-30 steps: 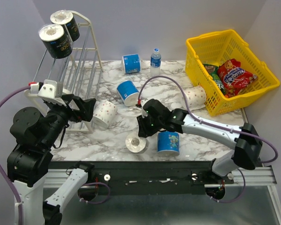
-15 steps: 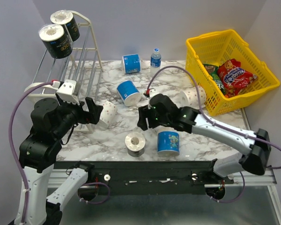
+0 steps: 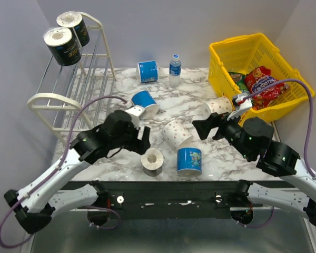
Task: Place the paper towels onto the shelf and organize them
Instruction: Place the paper towel at the center of the board, then pick up the paper towel from the center of the board.
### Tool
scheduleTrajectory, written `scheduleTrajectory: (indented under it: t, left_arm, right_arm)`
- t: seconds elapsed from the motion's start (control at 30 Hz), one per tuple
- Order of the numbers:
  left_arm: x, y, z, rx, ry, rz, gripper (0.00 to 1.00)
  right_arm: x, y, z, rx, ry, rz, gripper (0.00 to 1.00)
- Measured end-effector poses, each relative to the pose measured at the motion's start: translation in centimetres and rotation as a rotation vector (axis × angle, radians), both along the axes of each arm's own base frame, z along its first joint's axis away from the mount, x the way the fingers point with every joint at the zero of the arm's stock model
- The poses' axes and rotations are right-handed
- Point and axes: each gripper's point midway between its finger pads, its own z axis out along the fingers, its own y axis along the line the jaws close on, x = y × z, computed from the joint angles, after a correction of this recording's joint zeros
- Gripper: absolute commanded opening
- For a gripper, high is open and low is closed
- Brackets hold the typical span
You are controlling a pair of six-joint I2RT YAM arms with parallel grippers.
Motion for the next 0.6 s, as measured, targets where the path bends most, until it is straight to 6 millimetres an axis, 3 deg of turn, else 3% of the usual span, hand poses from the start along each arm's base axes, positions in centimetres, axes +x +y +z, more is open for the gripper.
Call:
scheduleTrajectory:
  t: [0.1, 0.23, 0.4, 0.6]
  left_arm:
    - [-1.7, -4.2, -1.6, 0.064, 0.014, -0.115, 0.9]
    - [-3.6, -7.4, -3.9, 0.136, 0.032, -0.189, 0.9]
    - [-4.7, -9.1, -5.9, 0.195, 0.04, -0.208, 0.9]
    - [-3.9, -9.5, -7.3, 0.252, 0.009, -0.169, 0.9]
  right_arm:
    - [-0.3, -1.0, -0.7, 0.0, 0.007, -0.021, 1.0]
    - [-1.0, -2.2, -2.0, -0.006, 0.028, -0.033, 1.0]
    - [-2.1, -4.4, -1.4, 0.051, 0.003, -0.055, 1.0]
    - [-2.9, -6.1, -0.1, 0.108, -0.032, -0.07, 1.0]
